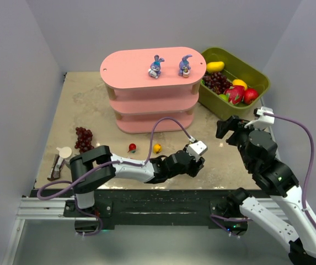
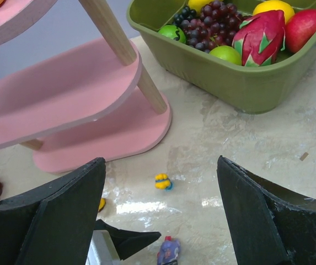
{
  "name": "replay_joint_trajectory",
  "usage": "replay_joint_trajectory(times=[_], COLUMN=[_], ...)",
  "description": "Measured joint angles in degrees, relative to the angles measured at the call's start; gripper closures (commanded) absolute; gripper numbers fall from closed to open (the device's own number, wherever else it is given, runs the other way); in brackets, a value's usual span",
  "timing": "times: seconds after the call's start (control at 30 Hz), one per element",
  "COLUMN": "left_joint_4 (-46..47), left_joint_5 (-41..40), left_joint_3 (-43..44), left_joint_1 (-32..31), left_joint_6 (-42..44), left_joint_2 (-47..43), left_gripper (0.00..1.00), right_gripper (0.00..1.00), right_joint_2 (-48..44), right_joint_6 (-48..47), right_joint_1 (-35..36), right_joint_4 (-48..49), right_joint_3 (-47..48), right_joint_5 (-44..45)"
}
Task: Place and organize the plastic toys onto the shelf
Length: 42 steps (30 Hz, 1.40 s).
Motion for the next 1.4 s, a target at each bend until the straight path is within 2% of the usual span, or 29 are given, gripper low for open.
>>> replay_joint_trajectory(times=[0.37,0.57,0.67,0.77,0.8,0.9,1.17,1.27,1.4], left_joint_4=[0.0,0.04,0.02,0.0,-0.02,-0.11,-3.61,-7.93,-14.93], left_joint_5=[-1.22,-1.86,-2.16,-2.71,-3.13,-3.74,-6.78,-8.13,-8.35], left_joint_3=[0.57,0.57,0.57,0.57,0.57,0.57,0.57,0.57,0.57], left_joint_1=[0.0,-0.07,-0.11,-0.11,-0.13,-0.13,-0.39,-0.37,0.85], left_joint_6=[-0.04,-0.13,-0.09,-0.02,0.07,0.28,1.55,1.81,1.46], left_joint_2=[1.05,1.7,2.14,2.23,2.23,2.23,-0.26,-4.68,-14.82], left_gripper=[0.54,0.63,0.71,0.83,0.9,1.0,1.0,1.0,1.0], right_gripper=[0.15,0.15,0.15,0.15,0.15,0.15,0.15,0.15,0.16], right_joint_2=[-0.35,-0.35,-0.35,-0.35,-0.33,-0.31,-0.31,-0.17,0.22], right_joint_6=[0.0,0.0,0.0,0.0,0.0,0.0,-1.77,-3.93,-6.34], right_joint_1=[0.0,0.0,0.0,0.0,0.0,0.0,0.0,0.0,0.0], right_joint_4=[-0.42,-0.44,-0.44,-0.42,-0.42,-0.42,-0.15,0.52,2.82], right_joint_3=[0.0,0.0,0.0,0.0,0.0,0.0,0.0,0.0,-0.02], right_joint_5=[0.44,0.52,0.87,1.29,1.36,1.42,-2.05,-7.34,-16.85])
